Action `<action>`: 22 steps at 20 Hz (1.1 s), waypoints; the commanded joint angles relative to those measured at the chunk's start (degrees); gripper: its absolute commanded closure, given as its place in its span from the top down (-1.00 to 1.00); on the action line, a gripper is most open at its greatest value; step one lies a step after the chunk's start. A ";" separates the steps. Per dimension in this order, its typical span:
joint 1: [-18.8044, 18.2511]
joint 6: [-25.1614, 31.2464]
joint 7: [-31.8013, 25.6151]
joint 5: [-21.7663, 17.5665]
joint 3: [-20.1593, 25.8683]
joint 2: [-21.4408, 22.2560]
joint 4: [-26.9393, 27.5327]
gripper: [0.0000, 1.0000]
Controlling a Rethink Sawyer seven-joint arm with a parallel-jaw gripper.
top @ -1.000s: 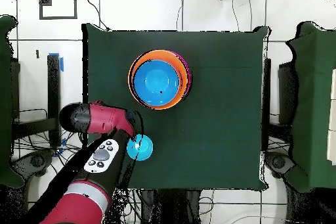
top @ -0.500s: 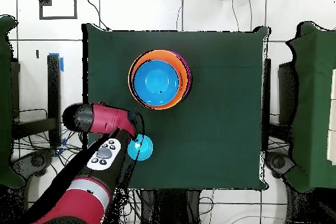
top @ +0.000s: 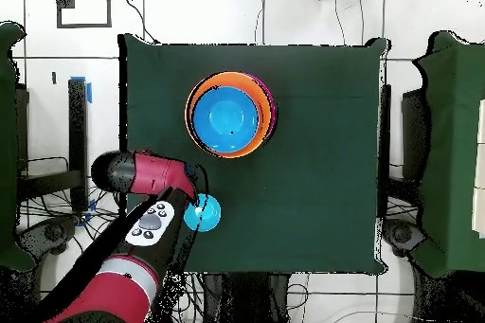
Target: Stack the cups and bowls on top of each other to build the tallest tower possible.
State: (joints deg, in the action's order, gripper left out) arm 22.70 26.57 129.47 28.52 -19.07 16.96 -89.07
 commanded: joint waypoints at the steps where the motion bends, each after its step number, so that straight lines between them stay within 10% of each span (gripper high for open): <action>1: 1.51 2.56 12.81 2.04 6.17 1.43 -4.33 1.00; 22: 2.63 6.40 12.61 1.41 4.50 4.97 -6.13 1.00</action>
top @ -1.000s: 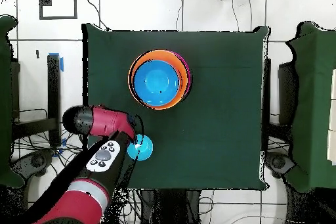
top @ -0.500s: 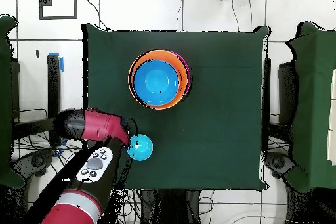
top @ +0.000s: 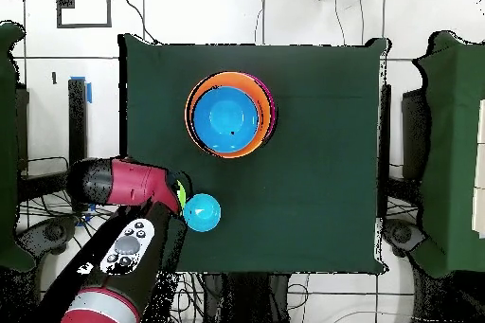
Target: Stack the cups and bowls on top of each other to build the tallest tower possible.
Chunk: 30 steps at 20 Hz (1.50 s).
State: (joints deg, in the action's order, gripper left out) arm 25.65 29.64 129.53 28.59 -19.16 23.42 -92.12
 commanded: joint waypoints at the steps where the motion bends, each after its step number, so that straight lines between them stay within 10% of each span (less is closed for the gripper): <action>1: -0.36 2.88 12.57 1.34 4.59 -1.78 -3.12 1.00; 30: -2.17 -6.52 10.63 1.91 9.06 -7.28 -5.68 1.00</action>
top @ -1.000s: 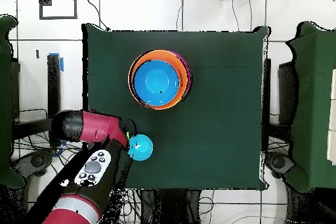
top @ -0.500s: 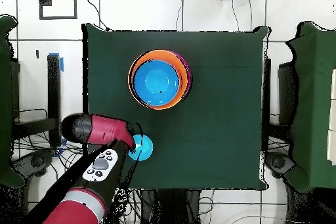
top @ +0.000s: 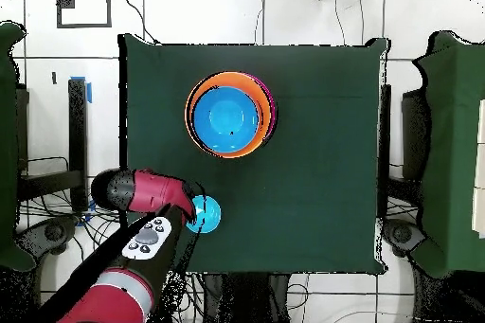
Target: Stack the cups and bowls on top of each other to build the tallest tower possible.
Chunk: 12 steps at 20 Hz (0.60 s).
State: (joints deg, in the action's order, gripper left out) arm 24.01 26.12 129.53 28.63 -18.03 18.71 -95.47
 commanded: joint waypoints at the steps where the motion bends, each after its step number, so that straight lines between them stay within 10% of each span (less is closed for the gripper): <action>1: -0.62 -3.02 10.58 1.87 8.01 -2.61 -2.30 1.00; 12: -1.30 -3.73 10.13 1.55 8.52 -1.93 -2.74 1.00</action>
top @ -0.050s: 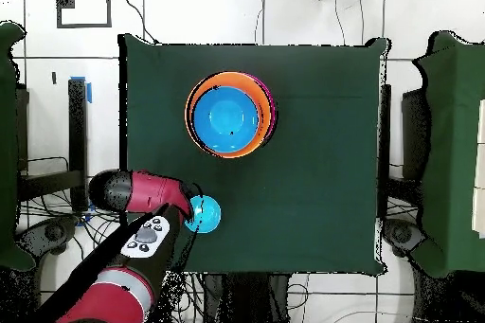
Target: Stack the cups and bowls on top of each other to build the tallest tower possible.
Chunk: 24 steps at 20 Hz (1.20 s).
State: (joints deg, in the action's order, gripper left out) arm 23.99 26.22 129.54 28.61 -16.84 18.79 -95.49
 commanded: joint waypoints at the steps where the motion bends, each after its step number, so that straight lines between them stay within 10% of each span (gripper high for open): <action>1: -1.61 -4.88 9.58 1.40 7.84 -1.79 -2.97 -1.00; 11: -1.90 9.16 10.25 -0.03 2.51 -0.65 8.06 -1.00; 24: -2.04 44.44 14.09 -4.85 -6.91 4.06 28.91 -1.00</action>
State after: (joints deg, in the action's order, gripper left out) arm 23.51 61.11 130.64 27.28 -24.41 22.08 -76.62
